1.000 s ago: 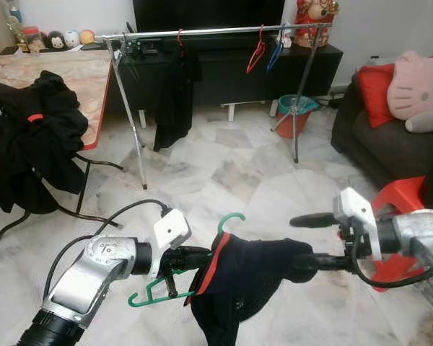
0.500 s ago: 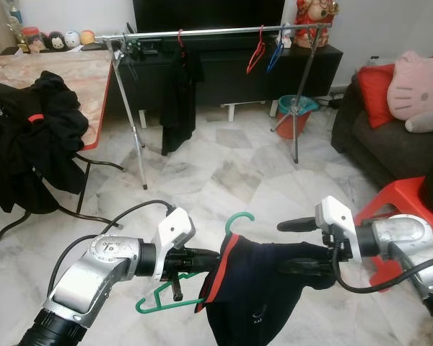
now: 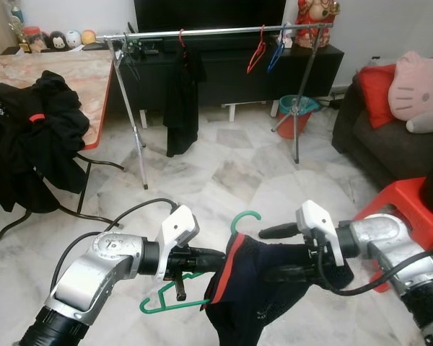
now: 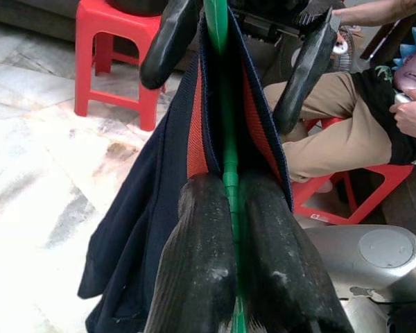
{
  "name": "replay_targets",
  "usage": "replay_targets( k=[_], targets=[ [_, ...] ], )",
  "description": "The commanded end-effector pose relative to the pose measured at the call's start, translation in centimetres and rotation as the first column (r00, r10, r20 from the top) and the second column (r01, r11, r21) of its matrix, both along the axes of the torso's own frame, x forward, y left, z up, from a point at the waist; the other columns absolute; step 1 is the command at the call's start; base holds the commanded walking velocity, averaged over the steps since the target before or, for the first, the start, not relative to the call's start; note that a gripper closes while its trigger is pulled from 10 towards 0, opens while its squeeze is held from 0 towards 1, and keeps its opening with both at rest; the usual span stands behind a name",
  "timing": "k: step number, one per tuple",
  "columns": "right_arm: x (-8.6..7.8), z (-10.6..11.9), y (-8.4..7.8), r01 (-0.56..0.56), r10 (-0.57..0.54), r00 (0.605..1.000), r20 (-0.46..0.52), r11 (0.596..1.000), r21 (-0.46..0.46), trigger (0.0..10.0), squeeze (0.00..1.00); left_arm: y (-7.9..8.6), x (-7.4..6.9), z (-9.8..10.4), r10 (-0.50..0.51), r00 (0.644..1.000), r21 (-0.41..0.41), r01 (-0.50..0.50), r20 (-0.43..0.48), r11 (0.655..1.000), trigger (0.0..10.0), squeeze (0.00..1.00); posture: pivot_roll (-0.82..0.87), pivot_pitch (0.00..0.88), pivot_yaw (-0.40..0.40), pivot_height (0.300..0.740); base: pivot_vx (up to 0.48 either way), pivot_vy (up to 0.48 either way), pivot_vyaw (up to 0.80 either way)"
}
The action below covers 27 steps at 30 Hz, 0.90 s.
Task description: Hang hanger
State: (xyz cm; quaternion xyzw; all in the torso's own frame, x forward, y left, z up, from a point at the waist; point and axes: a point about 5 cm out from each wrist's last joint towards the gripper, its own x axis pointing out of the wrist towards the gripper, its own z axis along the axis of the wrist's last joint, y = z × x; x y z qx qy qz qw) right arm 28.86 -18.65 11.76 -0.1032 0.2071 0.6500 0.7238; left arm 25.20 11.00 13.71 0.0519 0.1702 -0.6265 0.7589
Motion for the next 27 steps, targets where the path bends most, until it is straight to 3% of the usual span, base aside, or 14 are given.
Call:
replay_targets(
  k=[1, 4, 5, 6, 27],
  targets=[
    [0.2, 0.3, 0.3, -0.023, 0.023, 1.0, 0.004, 1.0, -0.009, 10.0, 0.0, -0.6, 0.1, 1.3, -0.036, 0.998, -0.026, 0.038, 0.044, 0.999, 10.0, 0.0, 0.13, 0.0, -0.03, 0.732, 0.0, 0.0, 0.0],
    [0.2, 0.2, 0.3, -0.028, 0.028, 1.0, -0.002, 1.0, -0.013, 10.0, 0.0, -0.7, 0.1, 1.3, -0.038, 0.998, -0.026, 0.04, 0.043, 0.999, 10.0, 0.0, 0.13, 0.0, -0.031, 0.732, 0.0, 0.0, 0.0],
    [0.2, 0.1, 0.2, -0.03, 0.03, 1.0, -0.006, 0.999, -0.017, 4.1, 0.0, -0.7, 0.1, 1.4, -0.04, 0.998, -0.026, 0.042, 0.042, 0.999, 10.0, 0.0, 0.13, 0.0, -0.031, 0.732, 0.0, 0.0, 0.0],
    [0.3, 0.1, -0.1, -0.03, 0.029, 0.999, -0.013, 0.999, -0.026, 0.0, 0.0, -0.7, 0.0, 1.4, -0.043, 0.998, -0.022, 0.044, 0.041, 0.999, 10.0, 0.0, 0.13, 0.0, -0.031, 0.732, 0.0, 0.0, 0.0],
    [0.6, 0.4, -0.8, -0.033, 0.032, 0.999, -0.021, 0.999, -0.04, 0.0, 0.0, -0.7, -0.1, 1.1, -0.05, 0.998, -0.011, 0.051, 0.032, 0.999, 10.0, 0.0, 0.13, 0.0, -0.025, 0.732, 0.0, 0.0, 0.0]
  ],
)
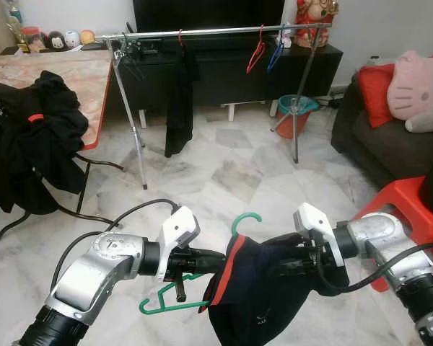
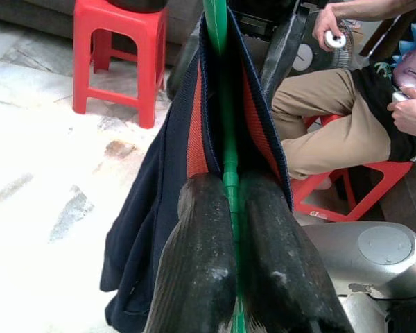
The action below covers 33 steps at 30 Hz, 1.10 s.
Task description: Hang hanger
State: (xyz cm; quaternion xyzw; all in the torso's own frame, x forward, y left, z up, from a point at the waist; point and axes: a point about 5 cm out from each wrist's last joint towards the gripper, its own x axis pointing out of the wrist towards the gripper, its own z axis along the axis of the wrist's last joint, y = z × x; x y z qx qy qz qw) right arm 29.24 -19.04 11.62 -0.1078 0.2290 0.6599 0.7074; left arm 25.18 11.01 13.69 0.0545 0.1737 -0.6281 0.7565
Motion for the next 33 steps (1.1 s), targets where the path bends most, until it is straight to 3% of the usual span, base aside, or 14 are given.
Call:
replay_targets(
  k=[1, 33],
  targets=[
    [0.22, 0.59, -0.44, 0.001, -0.001, 1.0, 0.015, 1.0, -0.005, 0.0, 0.0, -0.72, -0.05, 1.07, -0.045, 0.998, -0.02, 0.046, 0.034, 0.999, 10.0, 0.0, 0.13, 0.0, -0.025, 0.732, 0.0, 0.0, 0.0],
    [-0.34, -0.37, 0.4, -0.03, 0.03, 0.999, -0.015, 1.0, 0.003, 0.0, 0.0, -1.07, -0.01, 0.85, -0.055, 0.998, -0.02, 0.056, 0.038, 0.998, 10.0, 0.0, 0.13, 0.0, -0.03, 0.732, 0.0, 0.0, 0.0]
  ],
)
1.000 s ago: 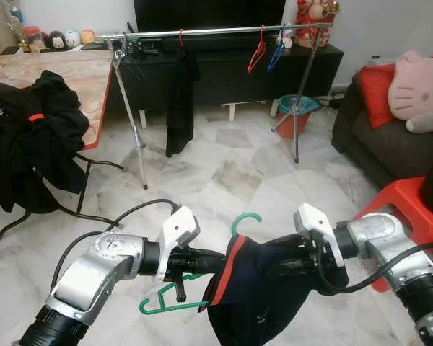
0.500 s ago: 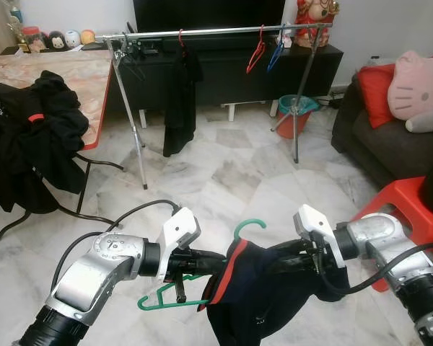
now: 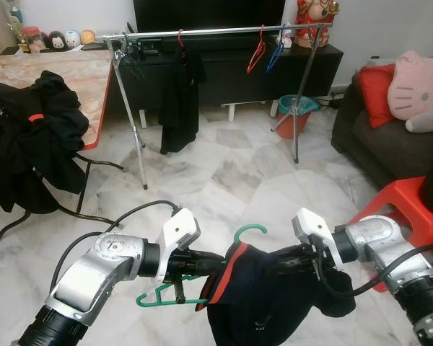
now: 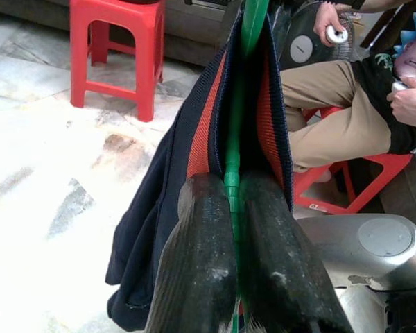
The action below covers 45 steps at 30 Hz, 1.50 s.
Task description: Hang hanger
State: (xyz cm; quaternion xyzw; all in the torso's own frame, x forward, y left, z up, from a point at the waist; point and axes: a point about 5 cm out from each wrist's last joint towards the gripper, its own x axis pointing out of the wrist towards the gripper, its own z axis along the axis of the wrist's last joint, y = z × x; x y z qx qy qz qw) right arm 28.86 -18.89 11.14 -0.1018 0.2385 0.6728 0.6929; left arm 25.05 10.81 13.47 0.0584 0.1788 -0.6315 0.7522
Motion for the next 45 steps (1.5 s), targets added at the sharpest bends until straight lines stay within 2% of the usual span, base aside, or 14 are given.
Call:
replay_targets(
  k=[1, 4, 6, 12, 19, 29, 33, 34, 37, 38, 39, 42, 44, 45],
  targets=[
    [0.0, 0.0, 0.3, -0.001, 0.001, 1.0, 0.014, 1.0, 0.003, 0.0, 0.0, -0.9, 0.1, 1.1, -0.052, 0.998, -0.031, 0.054, 0.043, 0.998, 10.0, 0.0, 0.13, 0.0, -0.029, 0.732, 0.0, 0.0, 0.0],
    [-0.1, -0.1, 0.4, -0.004, 0.004, 1.0, 0.013, 1.0, 0.003, 0.0, 0.0, -0.9, 0.0, 1.0, -0.069, 0.997, -0.028, 0.07, 0.04, 0.997, 10.0, 0.02, 0.13, 0.0, -0.029, 0.732, 0.0, 0.0, 0.0],
    [-0.2, -0.2, 0.5, -0.007, 0.007, 1.0, 0.013, 1.0, -0.001, 0.0, 0.0, -0.8, 0.1, 1.0, -0.075, 0.996, -0.02, 0.076, 0.037, 0.997, 10.0, 1.0, 0.13, 0.0, -0.027, 0.732, 0.0, 0.0, 0.0],
    [-0.4, -0.7, 0.1, -0.02, 0.022, 0.999, 0.027, 0.998, -0.067, 0.0, 0.0, -0.4, 0.3, 1.0, -0.088, 0.995, 0.011, 0.087, 0.049, 0.996, 10.0, 1.0, 0.13, 0.0, -0.028, 0.732, 0.0, 0.0, 0.0],
    [-0.4, -1.3, -1.1, -0.016, 0.024, 0.999, 0.044, 0.986, -0.165, 0.0, 0.0, 0.3, 0.8, 0.8, -0.067, 0.996, 0.063, 0.063, 0.066, 0.996, 10.0, 1.0, 0.13, 0.0, -0.034, 0.732, 0.0, 0.0, 0.0],
    [-0.4, -1.6, -1.8, -0.01, 0.02, 0.999, 0.045, 0.978, -0.21, 0.0, 0.0, 1.4, 1.3, -0.1, -0.059, 0.994, 0.168, 0.044, 0.089, 0.985, 10.0, 1.0, 0.13, 0.0, -0.037, 0.732, 0.0, 0.0, 0.0],
    [-0.6, -2.0, -2.2, -0.009, 0.021, 0.999, 0.046, 0.971, -0.24, 0.0, 0.0, 2.4, 1.8, -0.8, -0.053, 0.988, 0.29, 0.009, 0.145, 0.957, 10.0, 1.0, 0.13, 0.0, -0.037, 0.732, 0.0, 0.0, 0.0],
    [-0.6, -2.0, -2.3, -0.008, 0.02, 0.999, 0.046, 0.97, -0.244, 0.0, 0.0, 2.9, 2.5, -1.2, -0.02, 0.979, 0.34, -0.05, 0.201, 0.939, 10.0, 1.0, 0.13, 0.0, -0.036, 0.732, 0.0, 0.0, 0.0],
    [-0.6, -2.1, -2.4, -0.004, 0.017, 0.999, 0.048, 0.969, -0.248, 0.0, 0.0, 3.3, 3.2, -1.5, 0.025, 0.97, 0.367, -0.115, 0.242, 0.923, 10.0, 1.0, 0.13, 0.0, -0.036, 0.732, 0.0, 0.0, 0.0],
    [-0.6, -2.3, -2.7, -0.002, 0.018, 0.998, 0.054, 0.959, -0.282, 0.0, 0.0, 4.5, 4.8, -1.9, 0.167, 0.934, 0.397, -0.291, 0.317, 0.871, 10.0, 0.0, 0.13, 0.0, -0.035, 0.732, 0.0, 0.0, 0.0],
    [-0.7, -2.4, -2.8, -0.001, 0.018, 0.998, 0.056, 0.956, -0.292, 0.0, 0.0, 4.9, 5.2, -2.0, 0.204, 0.919, 0.403, -0.337, 0.338, 0.851, 10.0, 0.0, 0.13, 0.0, -0.035, 0.732, 0.0, 0.0, 0.0],
    [-0.7, -2.7, -3.3, 0.012, 0.006, 0.998, 0.057, 0.951, -0.31, 0.0, 0.0, 6.7, 6.5, -2.1, 0.358, 0.836, 0.389, -0.52, 0.416, 0.761, 10.0, 0.0, 0.13, 0.0, -0.037, 0.732, 0.0, 0.0, 0.0],
    [-0.8, -2.9, -3.7, 0.021, -0.001, 0.998, 0.059, 0.943, -0.332, 0.0, 0.0, 8.3, 7.2, -1.9, 0.471, 0.76, 0.361, -0.635, 0.448, 0.683, 10.0, 0.0, 0.13, 0.0, -0.036, 0.732, 0.0, 0.0, 0.0],
    [-0.8, -2.9, -3.8, 0.024, -0.004, 0.998, 0.06, 0.941, -0.337, 0.0, 0.0, 8.8, 7.3, -1.9, 0.502, 0.733, 0.351, -0.669, 0.46, 0.655, 10.0, 0.0, 0.13, 0.0, -0.036, 0.732, 0.0, 0.0, 0.0]
  ],
)
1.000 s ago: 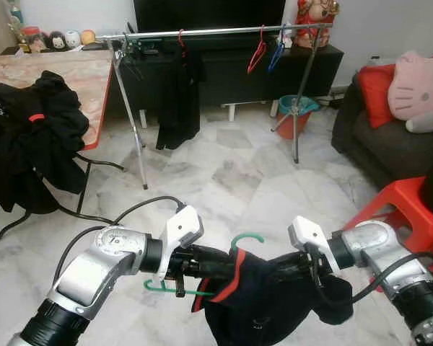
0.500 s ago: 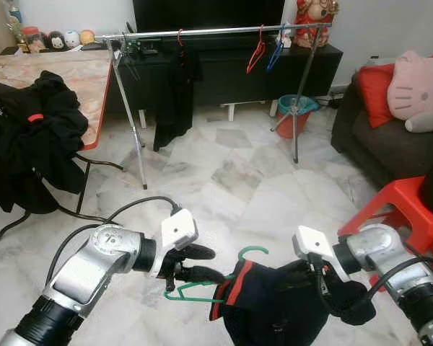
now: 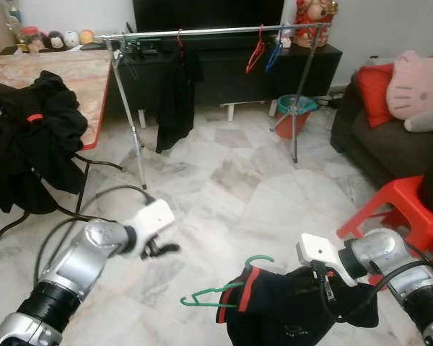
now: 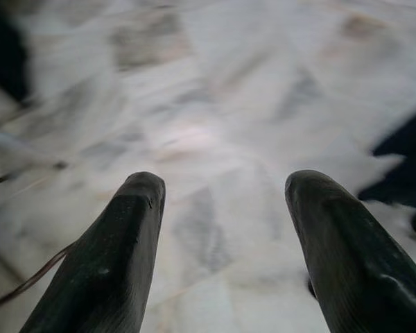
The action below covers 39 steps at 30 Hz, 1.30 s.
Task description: Hang hanger
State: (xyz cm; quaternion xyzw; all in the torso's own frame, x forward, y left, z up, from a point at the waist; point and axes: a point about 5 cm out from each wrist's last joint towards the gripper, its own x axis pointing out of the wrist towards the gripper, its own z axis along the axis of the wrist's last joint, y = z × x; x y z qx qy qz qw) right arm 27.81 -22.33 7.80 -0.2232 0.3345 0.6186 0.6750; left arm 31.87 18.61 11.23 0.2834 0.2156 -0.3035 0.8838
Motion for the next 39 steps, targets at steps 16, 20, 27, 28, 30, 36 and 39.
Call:
replay_targets(
  k=[16, 20, 27, 28, 30, 36, 39],
  targets=[
    [0.5, 0.5, -0.7, 0.026, -0.025, 0.999, 0.045, 0.999, -0.019, 0.0, 0.0, 3.1, 0.8, -0.2, 0.245, 0.968, 0.016, -0.247, 0.06, 0.969, 10.0, 0.0, 0.13, 0.0, -0.037, 0.732, 0.0, 0.0, 0.0],
    [0.5, 0.5, -0.7, 0.026, -0.025, 0.999, 0.045, 0.999, -0.019, 0.0, 0.0, 3.1, 0.8, -0.2, 0.245, 0.968, 0.016, -0.247, 0.06, 0.969, 10.0, 0.0, 0.13, 0.0, -0.037, 0.732, 0.0, 0.0, 0.0],
    [0.5, 0.5, -0.7, 0.026, -0.025, 0.999, 0.045, 0.999, -0.019, 0.0, 0.0, 3.1, 0.8, -0.2, 0.245, 0.968, 0.016, -0.247, 0.06, 0.969, 10.0, 0.0, 0.13, 0.0, -0.037, 0.732, 0.0, 0.0, 0.0],
    [0.5, 0.5, -0.7, 0.026, -0.025, 0.999, 0.045, 0.999, -0.019, 0.0, 0.0, 3.1, 0.8, -0.2, 0.245, 0.968, 0.016, -0.247, 0.06, 0.969, 10.0, 0.0, 0.13, 0.0, -0.037, 0.732, 0.0, 0.0, 0.0],
    [0.5, 0.5, -0.7, 0.026, -0.025, 0.999, 0.045, 0.999, -0.019, 0.0, 0.0, 3.1, 0.8, -0.2, 0.245, 0.968, 0.016, -0.247, 0.06, 0.969, 10.0, 0.0, 0.13, 0.0, -0.037, 0.732, 0.0, 0.0, 0.0],
    [1.8, 0.9, 0.2, 0.12, -0.127, 0.983, 0.129, 0.991, 0.06, 0.0, 0.0, 3.9, 0.2, -1.8, 0.418, 0.904, -0.151, -0.402, 0.092, 0.903, 10.0, 0.0, 0.13, 0.0, -0.03, 0.732, 0.0, 0.0, 0.0],
    [3.1, 1.0, 1.3, 0.247, -0.28, 0.938, 0.205, 0.954, 0.17, 0.0, 0.0, 4.5, -1.2, -3.9, 0.611, 0.79, -0.384, -0.549, 0.054, 0.743, 10.0, 0.0, 0.12, 0.0, -0.028, 0.732, 0.0, 0.0, 0.0]
  ],
)
